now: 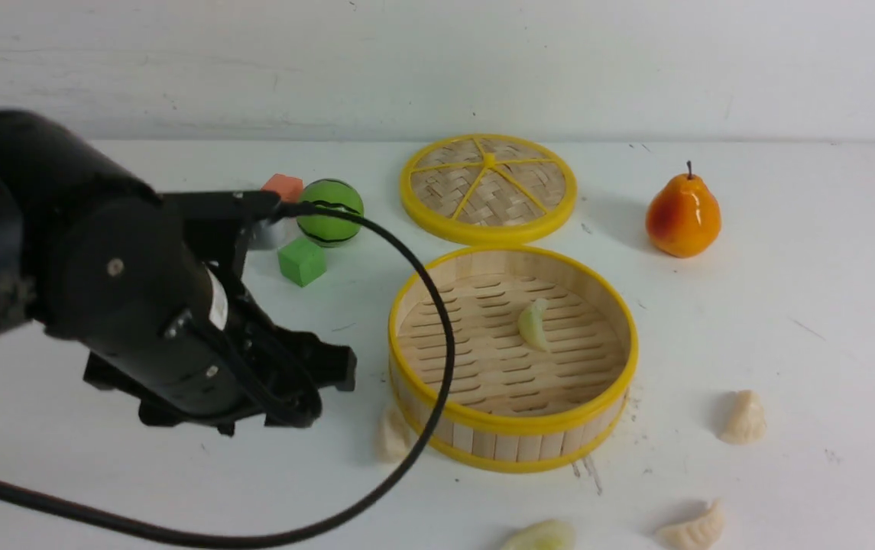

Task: Put the dumplings into the steamer on the white table.
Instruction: 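Reach for and grasp a dumpling on the table with the left gripper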

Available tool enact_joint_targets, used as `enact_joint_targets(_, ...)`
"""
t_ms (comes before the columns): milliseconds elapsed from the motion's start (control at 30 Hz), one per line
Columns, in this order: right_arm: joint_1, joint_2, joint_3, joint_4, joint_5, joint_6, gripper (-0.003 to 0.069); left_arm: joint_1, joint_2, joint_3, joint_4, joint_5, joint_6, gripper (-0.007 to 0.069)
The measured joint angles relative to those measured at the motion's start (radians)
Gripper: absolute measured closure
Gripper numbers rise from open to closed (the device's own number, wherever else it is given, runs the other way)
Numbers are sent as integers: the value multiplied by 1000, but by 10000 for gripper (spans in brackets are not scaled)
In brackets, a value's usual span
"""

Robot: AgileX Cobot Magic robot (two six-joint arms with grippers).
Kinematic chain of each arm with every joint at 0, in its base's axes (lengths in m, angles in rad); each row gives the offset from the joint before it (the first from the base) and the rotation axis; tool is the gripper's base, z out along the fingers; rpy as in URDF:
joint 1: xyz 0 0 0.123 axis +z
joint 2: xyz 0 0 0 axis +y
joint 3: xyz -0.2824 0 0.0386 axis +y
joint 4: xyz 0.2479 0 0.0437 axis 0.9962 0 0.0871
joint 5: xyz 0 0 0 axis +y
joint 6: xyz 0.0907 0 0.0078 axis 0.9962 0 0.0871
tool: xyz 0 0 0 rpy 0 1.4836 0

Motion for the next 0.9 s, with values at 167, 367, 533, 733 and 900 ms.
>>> enact_joint_targets(167,0,0,0,16,-1,0,594,3,111,33,-8,-181,-22,167)
enact_joint_targets(367,0,0,0,22,0,0,594,3,240,33,-20,-324,-24,167)
enact_joint_targets(533,0,0,0,27,1,0,592,3,320,33,-24,-391,-24,167)
enact_joint_targets(733,0,0,0,27,7,0,586,3,355,33,-25,-458,-24,176)
enact_joint_targets(900,0,0,0,27,9,0,583,3,376,33,-25,-508,-24,197)
